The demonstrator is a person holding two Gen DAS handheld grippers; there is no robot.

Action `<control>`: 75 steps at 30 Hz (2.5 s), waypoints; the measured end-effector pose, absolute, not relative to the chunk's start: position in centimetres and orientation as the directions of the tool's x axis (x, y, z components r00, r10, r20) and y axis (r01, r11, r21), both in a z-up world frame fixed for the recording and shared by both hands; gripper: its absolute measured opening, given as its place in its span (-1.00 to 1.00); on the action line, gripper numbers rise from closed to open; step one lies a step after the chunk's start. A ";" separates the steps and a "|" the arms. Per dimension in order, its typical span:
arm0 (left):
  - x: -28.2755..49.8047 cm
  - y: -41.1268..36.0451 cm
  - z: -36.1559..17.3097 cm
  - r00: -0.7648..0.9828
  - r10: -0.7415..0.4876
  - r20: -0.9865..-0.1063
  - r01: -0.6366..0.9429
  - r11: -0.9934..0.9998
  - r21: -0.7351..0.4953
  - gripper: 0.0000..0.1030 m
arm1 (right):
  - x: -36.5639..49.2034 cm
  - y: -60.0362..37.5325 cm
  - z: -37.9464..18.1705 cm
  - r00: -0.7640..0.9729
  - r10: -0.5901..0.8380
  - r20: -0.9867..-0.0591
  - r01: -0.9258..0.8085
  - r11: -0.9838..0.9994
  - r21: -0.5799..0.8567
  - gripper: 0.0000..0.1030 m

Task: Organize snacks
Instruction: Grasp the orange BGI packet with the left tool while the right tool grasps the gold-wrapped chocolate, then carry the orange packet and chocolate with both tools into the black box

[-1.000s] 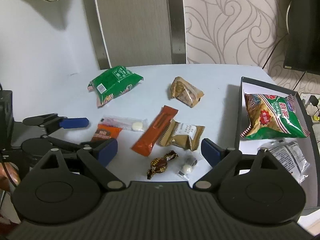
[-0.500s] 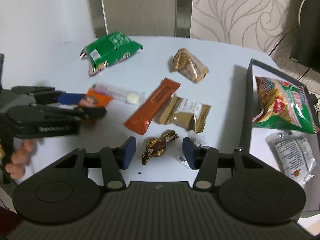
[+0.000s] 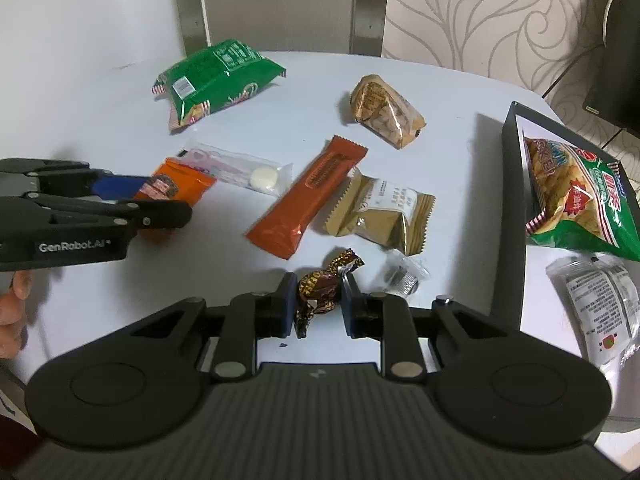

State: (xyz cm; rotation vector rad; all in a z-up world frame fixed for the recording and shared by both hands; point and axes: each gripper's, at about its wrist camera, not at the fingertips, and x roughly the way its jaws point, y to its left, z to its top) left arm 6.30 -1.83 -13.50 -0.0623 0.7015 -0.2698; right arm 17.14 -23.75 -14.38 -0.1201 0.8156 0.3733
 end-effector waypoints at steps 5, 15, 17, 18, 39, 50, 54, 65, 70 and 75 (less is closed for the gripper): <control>6.0 -1.8 -13.4 0.723 -0.273 -0.635 0.222 0.962 -0.161 -0.21 | 16.5 -23.6 -13.4 0.635 0.290 -0.716 -0.377 0.925 0.040 -0.47; 5.2 -2.1 -12.4 0.738 -0.266 -0.620 0.236 0.963 -0.132 -0.21 | 15.1 -23.1 -11.8 0.653 0.309 -0.692 -0.392 0.919 0.040 -0.47; 5.1 -2.1 -12.2 0.740 -0.266 -0.618 0.236 0.963 -0.132 -0.21 | 14.8 -23.1 -11.4 0.655 0.313 -0.688 -0.395 0.918 0.043 -0.47; 5.1 -2.1 -12.1 0.741 -0.267 -0.617 0.237 0.962 -0.133 -0.21 | 14.6 -23.0 -11.3 0.657 0.315 -0.685 -0.396 0.917 0.042 -0.47; 5.3 -3.7 -10.3 0.757 -0.291 -0.585 0.270 0.955 -0.125 -0.21 | 12.4 -23.6 -8.8 0.692 0.331 -0.642 -0.394 0.918 0.049 -0.47; 6.7 -5.9 -9.5 0.753 -0.333 -0.568 0.317 0.940 -0.130 -0.21 | 12.0 -25.8 -8.0 0.719 0.300 -0.626 -0.346 0.937 0.052 -0.47; 7.1 -7.0 -9.2 0.750 -0.353 -0.560 0.342 0.931 -0.129 -0.21 | 12.1 -26.7 -8.0 0.726 0.286 -0.626 -0.325 0.944 0.056 -0.47; 9.0 -10.6 -8.0 0.738 -0.413 -0.533 0.414 0.901 -0.125 -0.21 | 12.4 -30.2 -7.6 0.752 0.228 -0.618 -0.244 0.968 0.060 -0.47; 9.6 -12.6 -7.8 0.727 -0.442 -0.526 0.445 0.886 -0.129 -0.21 | 12.4 -31.9 -7.6 0.759 0.203 -0.619 -0.211 0.975 0.062 -0.47; 10.2 -14.7 -7.8 0.712 -0.469 -0.523 0.473 0.871 -0.137 -0.21 | 12.2 -33.6 -7.7 0.762 0.180 -0.623 -0.182 0.981 0.061 -0.47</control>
